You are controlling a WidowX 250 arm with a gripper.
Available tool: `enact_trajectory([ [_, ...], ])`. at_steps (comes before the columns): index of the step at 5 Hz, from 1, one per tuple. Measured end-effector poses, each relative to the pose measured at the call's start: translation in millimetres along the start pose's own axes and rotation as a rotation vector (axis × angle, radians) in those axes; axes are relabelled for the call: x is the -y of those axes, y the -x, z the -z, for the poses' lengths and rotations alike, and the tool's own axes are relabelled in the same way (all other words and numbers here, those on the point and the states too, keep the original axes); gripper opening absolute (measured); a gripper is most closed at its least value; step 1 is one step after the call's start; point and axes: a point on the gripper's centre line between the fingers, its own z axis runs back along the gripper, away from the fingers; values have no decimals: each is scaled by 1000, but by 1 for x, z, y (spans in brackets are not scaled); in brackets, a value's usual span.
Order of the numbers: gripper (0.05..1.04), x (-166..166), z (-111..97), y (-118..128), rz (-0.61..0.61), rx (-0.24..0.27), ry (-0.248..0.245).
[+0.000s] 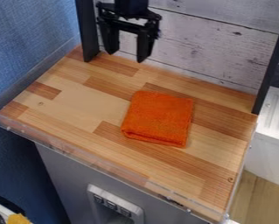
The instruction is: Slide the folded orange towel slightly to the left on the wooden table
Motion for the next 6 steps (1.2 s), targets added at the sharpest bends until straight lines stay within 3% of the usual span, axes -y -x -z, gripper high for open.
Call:
enact_trajectory([
  [2,997,34,-7,9,-1,55,-10],
  [4,952,57,-7,10,-2,56,7],
  [5,673,67,-4,10,-1,63,22],
  [6,370,74,13,7,2,54,33],
])
